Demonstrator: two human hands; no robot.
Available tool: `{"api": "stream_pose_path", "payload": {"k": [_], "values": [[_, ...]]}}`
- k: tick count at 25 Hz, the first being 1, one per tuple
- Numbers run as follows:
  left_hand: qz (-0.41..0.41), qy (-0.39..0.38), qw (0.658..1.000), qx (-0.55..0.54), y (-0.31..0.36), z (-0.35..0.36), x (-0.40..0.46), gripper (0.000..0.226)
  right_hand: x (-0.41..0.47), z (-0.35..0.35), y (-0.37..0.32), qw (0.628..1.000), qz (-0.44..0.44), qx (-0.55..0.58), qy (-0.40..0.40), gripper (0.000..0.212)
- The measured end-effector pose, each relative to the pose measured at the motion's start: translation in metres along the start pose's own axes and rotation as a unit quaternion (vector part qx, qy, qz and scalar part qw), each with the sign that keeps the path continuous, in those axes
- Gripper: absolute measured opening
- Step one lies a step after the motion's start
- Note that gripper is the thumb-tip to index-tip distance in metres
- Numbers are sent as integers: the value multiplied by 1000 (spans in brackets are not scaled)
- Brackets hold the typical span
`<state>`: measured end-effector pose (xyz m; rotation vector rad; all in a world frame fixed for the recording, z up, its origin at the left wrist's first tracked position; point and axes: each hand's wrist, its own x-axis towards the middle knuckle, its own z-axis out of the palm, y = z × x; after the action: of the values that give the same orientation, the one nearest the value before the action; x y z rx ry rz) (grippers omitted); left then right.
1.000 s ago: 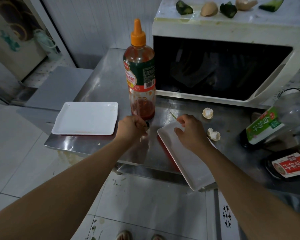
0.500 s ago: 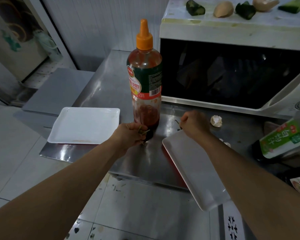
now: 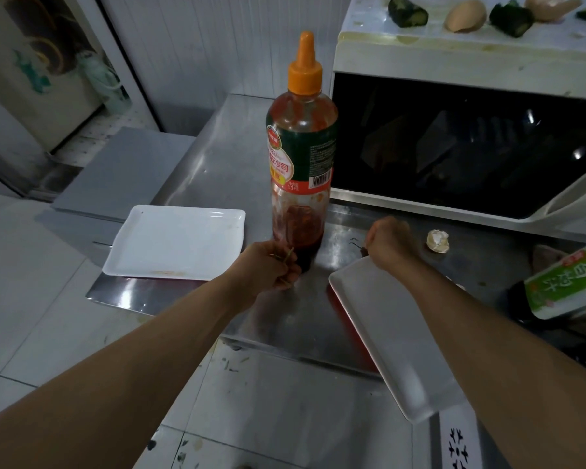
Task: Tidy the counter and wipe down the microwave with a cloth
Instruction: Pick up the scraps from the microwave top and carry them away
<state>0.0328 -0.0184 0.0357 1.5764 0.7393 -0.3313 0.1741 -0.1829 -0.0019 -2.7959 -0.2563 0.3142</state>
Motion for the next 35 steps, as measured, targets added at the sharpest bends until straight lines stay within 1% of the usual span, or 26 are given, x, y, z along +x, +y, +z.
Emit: {"api": "stream_pose_path", "payload": {"k": [3, 6, 9, 13, 16, 18, 20, 23, 29, 31, 33, 35], "values": [[-16, -5, 999, -38, 2, 0, -6, 30, -10, -18, -2, 999, -17, 26, 12, 20], [-25, -11, 996, -88, 7, 1, -14, 28, -28, -37, -6, 992, -67, 102, 17, 19], [-29, -16, 993, -109, 13, 0, -27, 22, -48, -57, -14, 979, -107, 171, -15, 21], [-27, 7, 987, -157, 24, -5, -49, 25, -74, -83, -36, 968, -146, 202, -43, 24], [-17, 21, 985, -173, 33, -11, -64, 21, -93, -97, -60, 954, -186, 226, -58, 28], [-13, 25, 985, -171, 38, -14, -71, 22, -103, -104, -76, 950, -222, 212, -62, 26], [-4, 27, 986, -167, 42, -16, -77, 27, -111, -106, -90, 950, -250, 177, -58, 22], [5, 22, 985, -172, 43, -18, -82, 31, -118, -103, -104, 949, -272, 152, -47, 22], [-12, 12, 978, -206, 35, -23, -84, 29, -120, -100, -104, 950, -269, 150, -53, 22], [-19, 9, 976, -219, 32, -24, -83, 27, -118, -101, -100, 953, -260, 152, -41, 17], [-26, 11, 976, -214, 29, -24, -79, 24, -116, -101, -91, 957, -250, 145, -28, 11], [-28, 12, 980, -197, 25, -24, -75, 20, -113, -99, -79, 962, -233, 135, -35, 14]]}}
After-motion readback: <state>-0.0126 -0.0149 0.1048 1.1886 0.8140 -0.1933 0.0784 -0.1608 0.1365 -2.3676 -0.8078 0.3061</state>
